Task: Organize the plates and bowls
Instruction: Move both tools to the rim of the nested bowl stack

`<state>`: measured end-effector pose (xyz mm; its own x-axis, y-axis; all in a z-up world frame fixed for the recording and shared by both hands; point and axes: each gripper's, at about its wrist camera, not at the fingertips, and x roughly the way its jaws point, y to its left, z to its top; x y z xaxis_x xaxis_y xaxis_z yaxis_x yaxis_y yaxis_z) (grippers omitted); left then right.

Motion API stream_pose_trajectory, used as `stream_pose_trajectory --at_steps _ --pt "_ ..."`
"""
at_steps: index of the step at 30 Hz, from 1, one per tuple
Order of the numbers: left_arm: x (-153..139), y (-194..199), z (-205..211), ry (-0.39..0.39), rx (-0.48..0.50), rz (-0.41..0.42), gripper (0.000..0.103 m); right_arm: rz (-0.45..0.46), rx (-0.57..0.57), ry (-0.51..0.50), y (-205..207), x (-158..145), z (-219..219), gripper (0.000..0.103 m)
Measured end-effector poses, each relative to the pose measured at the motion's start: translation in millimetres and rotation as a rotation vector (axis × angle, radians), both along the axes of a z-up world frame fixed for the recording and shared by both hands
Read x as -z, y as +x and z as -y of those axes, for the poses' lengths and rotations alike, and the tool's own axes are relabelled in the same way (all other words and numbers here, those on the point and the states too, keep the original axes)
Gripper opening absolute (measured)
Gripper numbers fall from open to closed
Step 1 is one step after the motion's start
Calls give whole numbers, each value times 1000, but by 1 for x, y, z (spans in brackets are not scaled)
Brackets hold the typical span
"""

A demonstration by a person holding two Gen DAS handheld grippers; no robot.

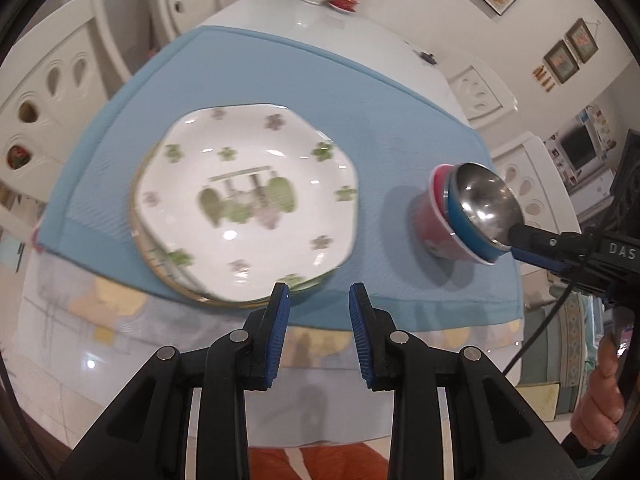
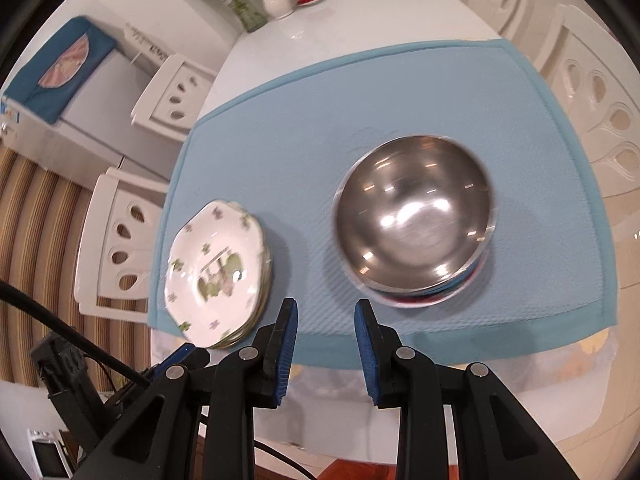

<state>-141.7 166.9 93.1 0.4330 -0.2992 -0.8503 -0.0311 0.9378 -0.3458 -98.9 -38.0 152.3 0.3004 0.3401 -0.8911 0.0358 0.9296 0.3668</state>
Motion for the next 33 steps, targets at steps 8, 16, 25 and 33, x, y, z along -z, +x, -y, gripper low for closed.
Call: stream_pose_trajectory --at_steps 8,16,25,33 --pt "7 -14 -27 -35 -35 -9 28 35 -69 -24 -7 -8 -37 28" --pt "-26 2 12 -57 135 99 58 162 5 -93 -12 -41 -12 37" --pt "-34 69 84 -91 261 99 67 194 195 -147 -10 -51 77 66" --pt "-6 111 126 -159 255 -7 67 68 269 -66 11 -2 126 66"
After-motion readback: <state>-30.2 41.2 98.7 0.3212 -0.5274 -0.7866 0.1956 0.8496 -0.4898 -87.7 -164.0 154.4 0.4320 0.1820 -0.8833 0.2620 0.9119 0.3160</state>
